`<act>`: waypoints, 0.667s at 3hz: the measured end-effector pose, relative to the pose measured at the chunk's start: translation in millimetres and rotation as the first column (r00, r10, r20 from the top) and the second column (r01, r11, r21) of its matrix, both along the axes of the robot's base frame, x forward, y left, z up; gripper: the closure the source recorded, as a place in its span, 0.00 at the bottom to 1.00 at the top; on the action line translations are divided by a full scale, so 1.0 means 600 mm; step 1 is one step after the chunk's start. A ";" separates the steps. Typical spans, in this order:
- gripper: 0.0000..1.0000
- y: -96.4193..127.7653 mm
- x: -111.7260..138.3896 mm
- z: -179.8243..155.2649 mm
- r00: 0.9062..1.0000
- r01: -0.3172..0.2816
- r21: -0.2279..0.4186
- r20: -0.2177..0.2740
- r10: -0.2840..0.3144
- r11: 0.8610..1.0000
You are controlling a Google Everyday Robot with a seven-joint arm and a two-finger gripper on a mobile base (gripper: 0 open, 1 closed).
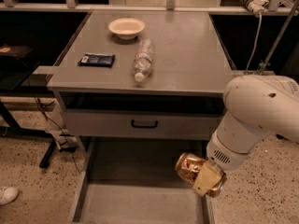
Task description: Place orange can into middle drawer
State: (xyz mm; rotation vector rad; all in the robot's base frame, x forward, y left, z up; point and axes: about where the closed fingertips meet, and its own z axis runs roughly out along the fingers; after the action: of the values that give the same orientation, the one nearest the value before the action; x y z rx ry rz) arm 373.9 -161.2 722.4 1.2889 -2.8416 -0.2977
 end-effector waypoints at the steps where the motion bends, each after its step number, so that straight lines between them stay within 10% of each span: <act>1: 1.00 0.000 0.000 0.000 1.000 0.000 0.000 0.000 0.000 1.000; 2: 1.00 0.018 0.000 -0.067 0.998 0.052 0.042 -0.028 -0.051 0.998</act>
Offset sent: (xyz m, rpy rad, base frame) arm 0.0020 0.0322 -0.1253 0.1366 0.0829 -0.1662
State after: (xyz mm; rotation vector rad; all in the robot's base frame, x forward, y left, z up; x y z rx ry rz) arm 373.6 -150.6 682.2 1.2110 -2.8647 -0.3747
